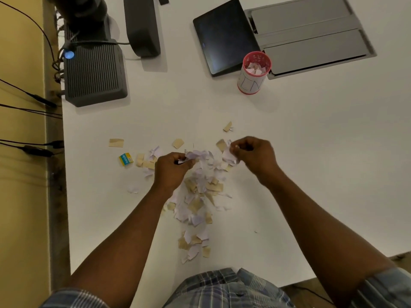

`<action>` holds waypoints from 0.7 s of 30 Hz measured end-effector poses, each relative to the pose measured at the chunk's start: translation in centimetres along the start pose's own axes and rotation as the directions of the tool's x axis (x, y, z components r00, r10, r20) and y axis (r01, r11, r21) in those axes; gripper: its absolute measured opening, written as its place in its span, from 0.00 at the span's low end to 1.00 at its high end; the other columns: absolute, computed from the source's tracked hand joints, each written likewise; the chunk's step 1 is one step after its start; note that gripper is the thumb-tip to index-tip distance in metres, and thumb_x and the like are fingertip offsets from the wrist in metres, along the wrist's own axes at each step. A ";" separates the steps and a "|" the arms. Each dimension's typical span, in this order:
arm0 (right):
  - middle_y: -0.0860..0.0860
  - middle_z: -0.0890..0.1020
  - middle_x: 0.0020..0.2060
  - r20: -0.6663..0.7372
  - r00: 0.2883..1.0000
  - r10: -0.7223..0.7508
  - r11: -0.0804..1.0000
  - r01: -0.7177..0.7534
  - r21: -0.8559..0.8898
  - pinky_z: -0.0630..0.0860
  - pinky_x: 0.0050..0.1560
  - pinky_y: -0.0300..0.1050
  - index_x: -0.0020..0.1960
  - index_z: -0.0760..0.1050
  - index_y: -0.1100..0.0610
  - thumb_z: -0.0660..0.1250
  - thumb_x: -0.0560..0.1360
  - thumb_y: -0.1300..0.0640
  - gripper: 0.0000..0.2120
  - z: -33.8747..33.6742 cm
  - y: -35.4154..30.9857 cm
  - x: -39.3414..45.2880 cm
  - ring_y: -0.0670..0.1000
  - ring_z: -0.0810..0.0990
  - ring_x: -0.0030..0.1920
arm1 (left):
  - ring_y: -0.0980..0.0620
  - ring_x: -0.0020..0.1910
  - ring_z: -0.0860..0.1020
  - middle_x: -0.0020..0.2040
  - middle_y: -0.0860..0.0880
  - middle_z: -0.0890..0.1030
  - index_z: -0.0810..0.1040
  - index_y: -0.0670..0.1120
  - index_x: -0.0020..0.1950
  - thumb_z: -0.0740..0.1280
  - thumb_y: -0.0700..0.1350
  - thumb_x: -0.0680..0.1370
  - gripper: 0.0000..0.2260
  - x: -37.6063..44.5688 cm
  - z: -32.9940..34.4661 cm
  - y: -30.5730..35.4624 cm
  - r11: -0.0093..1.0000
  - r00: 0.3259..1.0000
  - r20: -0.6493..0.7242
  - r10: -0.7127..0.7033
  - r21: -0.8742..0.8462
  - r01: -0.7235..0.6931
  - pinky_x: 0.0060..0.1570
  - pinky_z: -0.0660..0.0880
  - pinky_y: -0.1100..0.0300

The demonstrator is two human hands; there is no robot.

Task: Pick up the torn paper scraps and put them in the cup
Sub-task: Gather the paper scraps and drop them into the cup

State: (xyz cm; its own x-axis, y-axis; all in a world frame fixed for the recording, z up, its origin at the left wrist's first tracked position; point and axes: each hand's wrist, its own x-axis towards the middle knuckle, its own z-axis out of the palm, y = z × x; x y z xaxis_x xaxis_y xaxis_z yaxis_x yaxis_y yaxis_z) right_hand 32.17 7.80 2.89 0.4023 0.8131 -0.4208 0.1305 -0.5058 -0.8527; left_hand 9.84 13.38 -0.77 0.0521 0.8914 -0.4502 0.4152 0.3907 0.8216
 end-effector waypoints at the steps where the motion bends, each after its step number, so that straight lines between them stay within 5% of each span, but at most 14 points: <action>1: 0.52 0.85 0.34 -0.016 1.000 -0.012 0.999 0.013 0.043 0.78 0.37 0.41 0.41 0.83 0.53 0.74 0.70 0.59 0.02 -0.5 -0.8 0.8 0.47 0.80 0.31 | 0.59 0.32 0.76 0.33 0.56 0.79 0.79 0.54 0.34 0.78 0.45 0.67 0.08 0.5 0.2 0.4 1.000 1.000 0.005 0.000 -0.014 0.000 0.37 0.73 0.65; 6: 0.50 0.85 0.38 -0.132 0.988 -0.083 0.990 0.096 0.101 0.82 0.43 0.44 0.40 0.81 0.51 0.72 0.71 0.62 0.07 -3.1 -5.0 6.0 0.48 0.83 0.37 | 0.63 0.30 0.75 0.29 0.60 0.79 0.80 0.54 0.32 0.78 0.46 0.66 0.08 2.9 1.2 2.4 0.999 0.999 0.008 0.039 -0.017 -0.039 0.33 0.73 0.72; 9: 0.44 0.84 0.39 -0.228 0.966 -0.119 0.991 0.130 0.036 0.82 0.45 0.43 0.39 0.80 0.48 0.73 0.71 0.59 0.06 -4.5 -7.1 9.7 0.46 0.84 0.40 | 0.55 0.34 0.77 0.36 0.50 0.82 0.82 0.50 0.38 0.78 0.47 0.66 0.06 4.4 1.8 3.2 0.999 0.999 0.013 0.042 -0.022 -0.042 0.37 0.74 0.65; 16: 0.51 0.84 0.41 -0.332 0.891 -0.309 0.922 0.196 -0.334 0.82 0.49 0.46 0.45 0.81 0.56 0.71 0.71 0.56 0.05 -6.3 -9.1 17.4 0.49 0.83 0.43 | 0.52 0.36 0.78 0.38 0.47 0.83 0.83 0.44 0.42 0.77 0.48 0.67 0.10 5.9 2.6 3.6 0.999 0.999 0.017 0.038 -0.013 -0.038 0.41 0.76 0.59; 21: 0.56 0.84 0.43 -0.205 0.853 -0.481 0.729 0.259 -0.634 0.74 0.45 0.36 0.47 0.81 0.60 0.65 0.74 0.60 0.07 -6.0 -10.0 20.7 0.52 0.82 0.43 | 0.61 0.29 0.75 0.30 0.56 0.80 0.82 0.50 0.37 0.77 0.51 0.66 0.08 5.3 2.7 2.6 0.998 0.999 0.008 0.033 0.048 -0.033 0.32 0.71 0.70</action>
State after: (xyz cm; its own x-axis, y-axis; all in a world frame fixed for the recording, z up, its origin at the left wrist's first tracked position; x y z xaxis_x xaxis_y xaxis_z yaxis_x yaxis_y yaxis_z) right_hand 44.68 27.96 4.56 0.4657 0.8775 0.1147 0.7736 -0.3407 -0.5343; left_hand 13.68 18.50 -2.01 0.0728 0.9018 -0.4260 0.4559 0.3498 0.8184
